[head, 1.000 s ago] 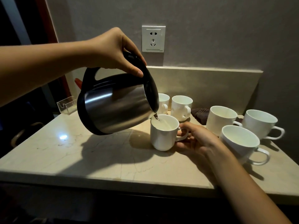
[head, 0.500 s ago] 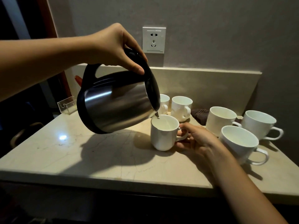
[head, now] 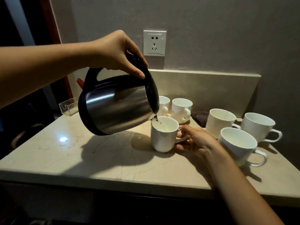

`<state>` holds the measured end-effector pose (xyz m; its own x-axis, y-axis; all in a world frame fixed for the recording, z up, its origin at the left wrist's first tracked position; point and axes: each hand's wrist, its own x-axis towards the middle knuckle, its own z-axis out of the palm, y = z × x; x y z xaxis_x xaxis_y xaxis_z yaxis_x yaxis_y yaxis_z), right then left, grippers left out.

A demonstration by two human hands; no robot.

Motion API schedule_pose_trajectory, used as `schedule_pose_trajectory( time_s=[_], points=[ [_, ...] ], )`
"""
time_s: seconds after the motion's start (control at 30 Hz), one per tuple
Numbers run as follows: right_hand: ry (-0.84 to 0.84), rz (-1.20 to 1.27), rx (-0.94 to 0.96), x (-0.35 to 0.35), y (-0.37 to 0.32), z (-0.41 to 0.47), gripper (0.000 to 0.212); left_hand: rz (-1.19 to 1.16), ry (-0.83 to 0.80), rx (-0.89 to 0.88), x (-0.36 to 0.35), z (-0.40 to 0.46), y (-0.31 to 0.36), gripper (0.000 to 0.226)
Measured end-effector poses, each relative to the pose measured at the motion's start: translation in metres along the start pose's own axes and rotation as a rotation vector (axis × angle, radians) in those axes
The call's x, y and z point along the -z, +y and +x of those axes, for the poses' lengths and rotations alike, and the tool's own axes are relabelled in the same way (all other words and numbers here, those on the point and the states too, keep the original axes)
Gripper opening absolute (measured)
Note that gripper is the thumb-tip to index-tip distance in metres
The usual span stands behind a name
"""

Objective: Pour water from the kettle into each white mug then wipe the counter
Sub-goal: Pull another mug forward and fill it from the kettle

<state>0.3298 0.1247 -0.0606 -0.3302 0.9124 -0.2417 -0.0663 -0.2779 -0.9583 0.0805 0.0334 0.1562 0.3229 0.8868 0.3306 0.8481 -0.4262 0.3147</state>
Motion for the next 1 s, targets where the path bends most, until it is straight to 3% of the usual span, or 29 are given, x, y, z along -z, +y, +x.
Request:
schedule_pose_trajectory(
  time_s=[0.6,1.0],
  points=[
    [0.014,0.012,-0.007,0.0,0.002,0.001,0.007,-0.209,0.109,0.082,-0.006,-0.016,-0.024,0.042],
    [0.02,0.038,-0.024,-0.001,0.004,0.001,0.009,-0.195,0.197,0.1,-0.008,-0.017,-0.032,0.034]
  ],
)
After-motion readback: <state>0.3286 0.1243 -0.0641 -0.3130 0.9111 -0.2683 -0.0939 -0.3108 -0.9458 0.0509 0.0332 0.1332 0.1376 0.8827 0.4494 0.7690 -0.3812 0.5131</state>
